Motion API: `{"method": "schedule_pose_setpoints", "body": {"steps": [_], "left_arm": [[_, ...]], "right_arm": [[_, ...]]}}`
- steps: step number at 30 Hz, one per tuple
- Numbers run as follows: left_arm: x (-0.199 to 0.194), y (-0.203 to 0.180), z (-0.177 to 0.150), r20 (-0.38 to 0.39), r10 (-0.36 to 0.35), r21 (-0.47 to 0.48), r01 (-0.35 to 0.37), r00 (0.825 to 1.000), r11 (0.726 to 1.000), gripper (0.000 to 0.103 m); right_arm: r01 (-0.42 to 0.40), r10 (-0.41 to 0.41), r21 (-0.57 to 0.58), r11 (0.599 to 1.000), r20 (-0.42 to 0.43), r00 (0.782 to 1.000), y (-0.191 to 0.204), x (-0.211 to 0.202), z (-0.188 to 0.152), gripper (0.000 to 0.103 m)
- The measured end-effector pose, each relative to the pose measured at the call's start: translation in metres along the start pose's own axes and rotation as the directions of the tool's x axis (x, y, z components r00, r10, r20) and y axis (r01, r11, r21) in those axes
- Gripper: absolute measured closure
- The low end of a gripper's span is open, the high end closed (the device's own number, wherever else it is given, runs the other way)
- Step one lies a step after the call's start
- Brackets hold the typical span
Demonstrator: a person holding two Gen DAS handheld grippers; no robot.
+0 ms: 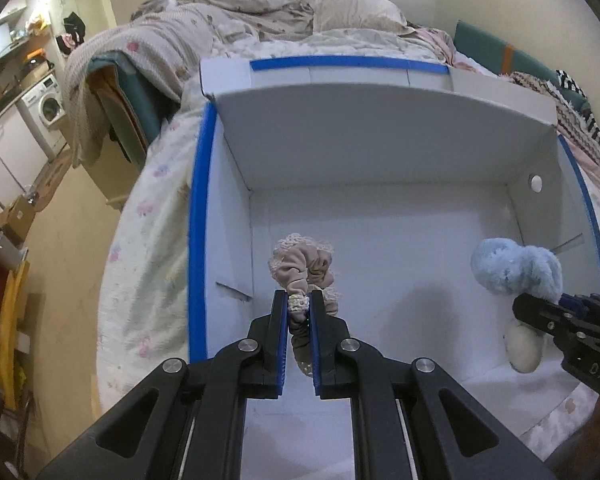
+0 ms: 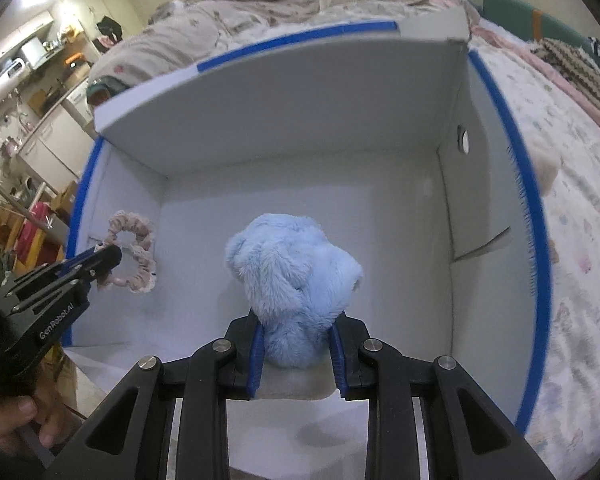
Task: Organize soft objects
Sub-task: 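Carry the scrunchie and blue plush into the box and open both tools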
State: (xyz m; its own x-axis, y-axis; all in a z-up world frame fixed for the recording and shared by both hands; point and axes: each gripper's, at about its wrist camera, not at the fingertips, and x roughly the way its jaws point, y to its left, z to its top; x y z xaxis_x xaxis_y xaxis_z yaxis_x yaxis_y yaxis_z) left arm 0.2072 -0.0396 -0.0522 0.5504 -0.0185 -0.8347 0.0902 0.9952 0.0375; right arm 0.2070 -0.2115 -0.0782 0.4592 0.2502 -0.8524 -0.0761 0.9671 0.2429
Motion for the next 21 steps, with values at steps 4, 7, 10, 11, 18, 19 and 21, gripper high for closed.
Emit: {"method": "schedule_pose_setpoints", "body": {"steps": [4, 7, 10, 11, 18, 19, 21], "left_arm": [[0.004, -0.004, -0.001, -0.008, -0.009, 0.016, 0.009, 1.000, 1.000, 0.094], [0.004, -0.009, -0.001, -0.002, -0.002, 0.041, 0.002, 1.000, 0.999, 0.094], [0.004, -0.013, -0.001, 0.012, 0.009, 0.057, -0.010, 1.000, 0.998, 0.094], [0.004, -0.014, -0.001, 0.012, 0.008, 0.060, -0.009, 1.000, 0.998, 0.094], [0.006, -0.014, -0.003, 0.011, 0.021, 0.071, -0.022, 1.000, 0.997, 0.093], [0.006, -0.015, -0.004, 0.009, 0.021, 0.068, -0.022, 1.000, 0.997, 0.093], [0.007, -0.014, -0.003, 0.003, 0.020, 0.057, -0.020, 1.000, 0.998, 0.091]], "right_arm": [[0.005, -0.005, 0.013, 1.000, -0.037, 0.999, -0.004, 0.010, 0.000, 0.074], [0.012, -0.012, 0.000, 1.000, -0.056, 0.998, -0.002, 0.014, 0.000, 0.074], [0.014, -0.015, -0.008, 1.000, -0.060, 0.998, -0.002, 0.016, -0.002, 0.074], [0.011, -0.011, -0.007, 1.000, -0.063, 0.998, -0.002, 0.016, -0.002, 0.074], [-0.002, 0.001, -0.016, 1.000, -0.050, 0.999, -0.002, 0.016, 0.000, 0.072], [-0.006, 0.005, -0.016, 1.000, -0.046, 0.999, -0.004, 0.014, 0.000, 0.072], [-0.009, 0.009, -0.014, 1.000, -0.045, 0.999, -0.004, 0.013, 0.001, 0.070]]}}
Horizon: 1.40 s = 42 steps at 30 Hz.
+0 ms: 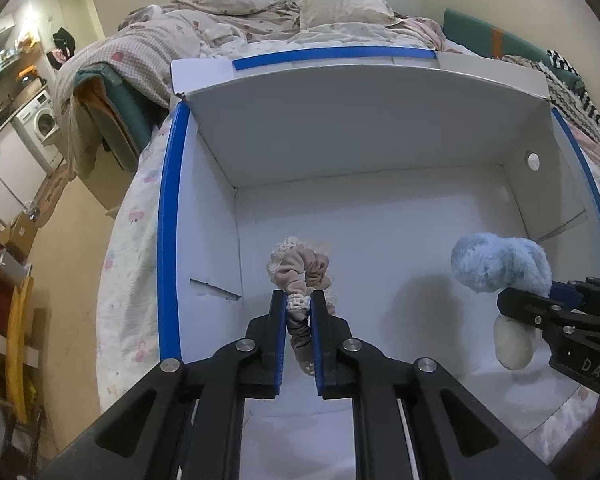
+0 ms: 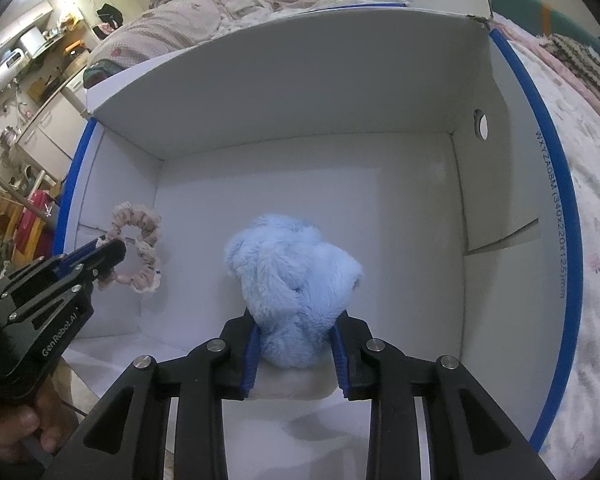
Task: Organize soft objects
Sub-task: 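Carry the scrunchie and blue plush into the box and open both tools, then grasp the pink rubber duck with the left tool while the right tool grasps the beige cloth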
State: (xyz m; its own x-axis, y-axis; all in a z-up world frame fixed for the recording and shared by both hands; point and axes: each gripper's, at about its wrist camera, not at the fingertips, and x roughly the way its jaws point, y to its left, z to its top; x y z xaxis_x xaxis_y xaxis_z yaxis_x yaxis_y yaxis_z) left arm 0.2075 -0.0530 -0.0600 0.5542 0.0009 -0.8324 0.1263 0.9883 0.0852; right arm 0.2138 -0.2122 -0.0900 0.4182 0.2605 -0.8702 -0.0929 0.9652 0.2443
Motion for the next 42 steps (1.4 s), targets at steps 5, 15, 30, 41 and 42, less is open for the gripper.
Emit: {"method": "schedule_pose_setpoints", "body": {"steps": [5, 15, 30, 41, 42], "left_arm": [[-0.003, 0.004, 0.000, 0.001, -0.021, -0.032, 0.021, 1.000, 0.999, 0.088], [-0.024, 0.012, 0.000, 0.082, -0.005, -0.072, 0.011, 0.997, 0.997, 0.044], [-0.057, 0.013, -0.009, 0.140, 0.027, -0.043, -0.022, 0.990, 0.999, 0.044], [-0.085, 0.024, -0.025, 0.143, -0.023, -0.056, 0.031, 0.990, 0.998, 0.044], [-0.087, 0.024, -0.029, 0.137, -0.020, -0.052, 0.028, 0.990, 0.998, 0.044]], "right_arm": [[-0.028, 0.027, 0.021, 0.999, 0.028, 0.999, -0.002, -0.007, 0.004, 0.031], [-0.013, 0.009, 0.039, 0.999, 0.123, 0.992, 0.000, -0.024, 0.009, 0.000], [-0.030, 0.029, 0.006, 1.000, 0.157, 0.987, 0.010, -0.033, 0.000, 0.000], [-0.024, 0.016, 0.035, 0.999, 0.213, 0.977, 0.009, -0.065, -0.018, 0.000], [-0.025, 0.016, 0.039, 0.999, 0.217, 0.976, 0.008, -0.068, -0.020, 0.000]]}}
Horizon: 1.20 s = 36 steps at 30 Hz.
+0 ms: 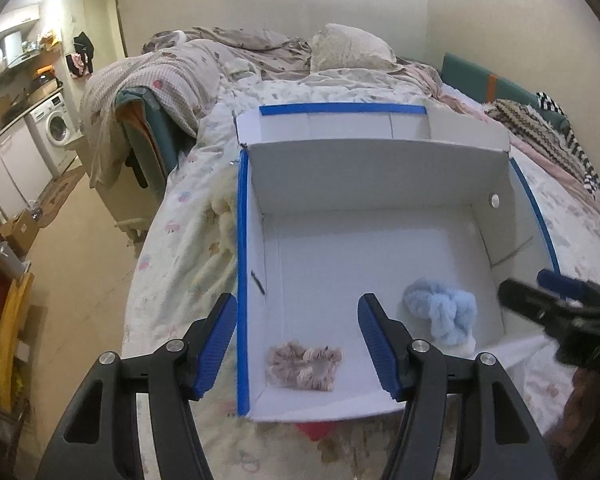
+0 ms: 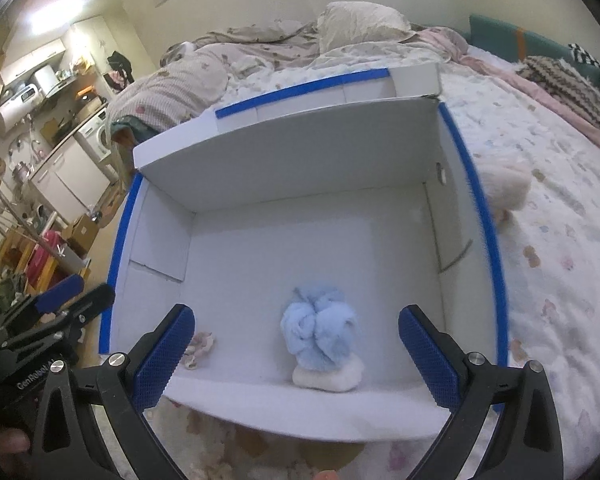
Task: Organize soft objects
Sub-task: 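Grasp the pink rubber duck with the left tool while the right tool grasps the beige cloth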
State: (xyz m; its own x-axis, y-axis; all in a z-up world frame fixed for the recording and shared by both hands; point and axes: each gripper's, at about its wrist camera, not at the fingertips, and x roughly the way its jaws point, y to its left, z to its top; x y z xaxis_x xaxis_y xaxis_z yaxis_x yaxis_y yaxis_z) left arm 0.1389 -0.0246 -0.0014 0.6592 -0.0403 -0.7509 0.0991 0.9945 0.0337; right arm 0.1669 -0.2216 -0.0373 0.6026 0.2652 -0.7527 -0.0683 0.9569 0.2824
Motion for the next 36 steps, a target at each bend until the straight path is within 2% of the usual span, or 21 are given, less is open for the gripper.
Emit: {"method": "schedule_pose_setpoints", "body": {"steps": [11, 15, 21, 26, 30, 34, 36], "left_arm": [[-0.020, 0.005, -0.024, -0.013, -0.001, 0.006, 0.001, 1.000, 1.000, 0.044], [-0.024, 0.008, -0.031, -0.027, -0.002, -0.008, 0.001, 1.000, 1.000, 0.044], [-0.030, 0.013, -0.041, -0.036, -0.008, -0.031, 0.007, 0.999, 0.999, 0.043], [-0.031, 0.016, -0.050, -0.062, -0.019, -0.050, 0.016, 0.998, 0.999, 0.044], [-0.029, 0.019, -0.059, -0.082, -0.002, -0.062, -0.004, 0.997, 0.998, 0.043], [-0.019, 0.024, -0.067, -0.131, 0.004, -0.090, -0.016, 0.991, 0.996, 0.043], [-0.011, 0.028, -0.071, -0.168, -0.001, -0.114, -0.018, 0.986, 0.993, 0.043]], "right_arm": [[0.023, -0.023, 0.002, 1.000, 0.015, 1.000, 0.001, -0.031, -0.010, 0.000], [-0.017, 0.017, 0.011, 1.000, 0.016, 1.000, -0.001, -0.039, -0.015, 0.000], [-0.006, 0.006, 0.019, 1.000, 0.013, 1.000, -0.001, -0.050, -0.027, 0.000], [-0.012, 0.012, 0.014, 1.000, -0.016, 1.000, 0.001, -0.053, -0.044, 0.000], [0.003, -0.003, 0.008, 1.000, -0.045, 0.999, 0.003, -0.051, -0.055, 0.000], [0.011, -0.008, 0.017, 1.000, -0.132, 0.991, 0.002, -0.037, -0.063, 0.000], [0.018, -0.016, 0.013, 1.000, -0.149, 0.989, 0.003, -0.032, -0.066, 0.000]]}}
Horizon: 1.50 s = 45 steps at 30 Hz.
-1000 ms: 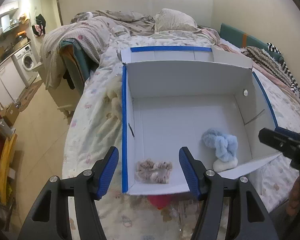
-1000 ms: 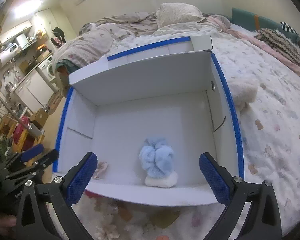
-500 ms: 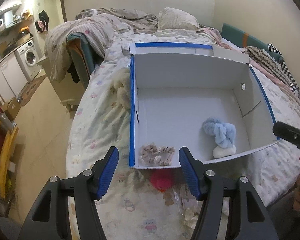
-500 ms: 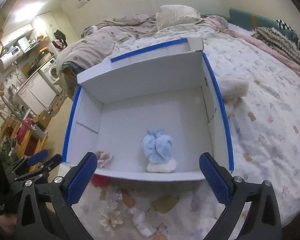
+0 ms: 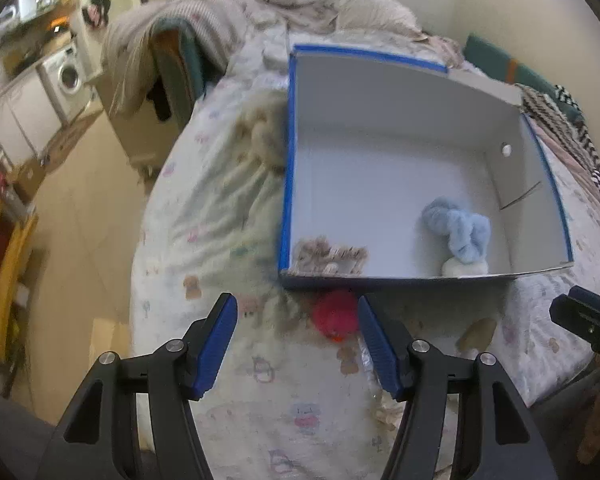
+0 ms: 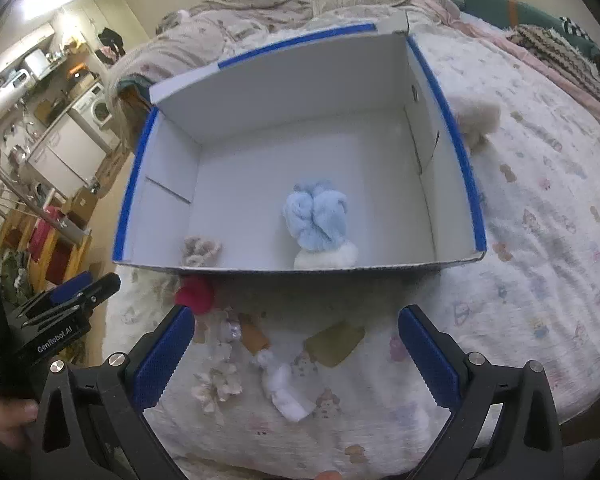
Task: Organize soft objects
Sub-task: 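Grasp the pink rubber duck with the left tool while the right tool grasps the beige cloth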
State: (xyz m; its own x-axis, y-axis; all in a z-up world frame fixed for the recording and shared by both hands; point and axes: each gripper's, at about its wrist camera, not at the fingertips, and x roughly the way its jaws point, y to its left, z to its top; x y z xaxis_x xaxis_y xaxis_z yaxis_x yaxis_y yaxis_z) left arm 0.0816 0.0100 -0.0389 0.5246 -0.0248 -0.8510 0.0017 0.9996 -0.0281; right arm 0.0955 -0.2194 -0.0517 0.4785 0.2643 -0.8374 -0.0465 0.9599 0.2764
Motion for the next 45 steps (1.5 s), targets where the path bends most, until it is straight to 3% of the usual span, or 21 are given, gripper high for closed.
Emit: {"method": "schedule_pose_setpoints", "body": {"steps": [5, 13, 20, 23, 28, 29, 32, 33, 35, 40, 45], "left_arm": [[0.025, 0.007, -0.001, -0.097, -0.018, -0.031, 0.015, 0.995, 0.999, 0.044], [0.072, 0.001, -0.003, -0.223, -0.107, -0.107, 0.085, 0.969, 0.991, 0.044], [0.099, -0.025, 0.001, -0.260, -0.089, -0.038, 0.082, 0.961, 0.996, 0.043], [0.112, -0.032, 0.000, -0.286, -0.070, -0.019, 0.068, 0.956, 0.998, 0.044], [0.123, -0.030, 0.002, -0.294, -0.045, -0.030, 0.038, 0.955, 0.999, 0.044], [0.124, -0.030, 0.002, -0.296, -0.045, -0.032, 0.037, 0.954, 0.999, 0.045], [0.128, -0.029, 0.003, -0.304, -0.099, -0.053, 0.087, 0.948, 0.995, 0.065], [0.127, -0.028, 0.002, -0.305, -0.097, -0.048, 0.087, 0.947, 0.995, 0.065], [0.125, -0.029, 0.001, -0.297, -0.088, -0.029, 0.083, 0.951, 0.996, 0.065], [0.121, -0.020, -0.001, -0.291, -0.072, -0.045, 0.061, 0.954, 0.997, 0.066], [0.110, -0.008, -0.004, -0.276, -0.066, -0.068, 0.049, 0.959, 0.996, 0.066]], "right_arm": [[0.022, -0.020, 0.024, 0.999, -0.056, 0.998, -0.006, 0.017, -0.004, 0.000], [0.045, -0.023, 0.145, 0.988, -0.148, 0.989, -0.039, 0.043, -0.008, 0.000], [0.012, 0.053, 0.268, 0.963, -0.235, 0.970, -0.067, 0.065, -0.012, 0.002], [0.003, 0.075, 0.267, 0.964, -0.281, 0.957, -0.067, 0.080, -0.012, 0.023], [0.027, 0.054, 0.230, 0.973, -0.339, 0.939, -0.061, 0.104, -0.012, 0.026], [0.027, 0.055, 0.226, 0.974, -0.349, 0.936, -0.061, 0.109, -0.012, 0.035], [0.028, 0.048, 0.198, 0.980, -0.369, 0.928, -0.056, 0.118, -0.012, 0.060], [0.031, 0.041, 0.188, 0.982, -0.367, 0.929, -0.055, 0.118, -0.011, 0.066], [0.025, 0.040, 0.178, 0.984, -0.355, 0.934, -0.053, 0.117, -0.009, 0.088], [0.019, 0.038, 0.190, 0.982, -0.291, 0.956, -0.057, 0.100, -0.005, 0.090], [0.012, 0.042, 0.202, 0.979, -0.263, 0.964, -0.061, 0.090, -0.007, 0.090]]}}
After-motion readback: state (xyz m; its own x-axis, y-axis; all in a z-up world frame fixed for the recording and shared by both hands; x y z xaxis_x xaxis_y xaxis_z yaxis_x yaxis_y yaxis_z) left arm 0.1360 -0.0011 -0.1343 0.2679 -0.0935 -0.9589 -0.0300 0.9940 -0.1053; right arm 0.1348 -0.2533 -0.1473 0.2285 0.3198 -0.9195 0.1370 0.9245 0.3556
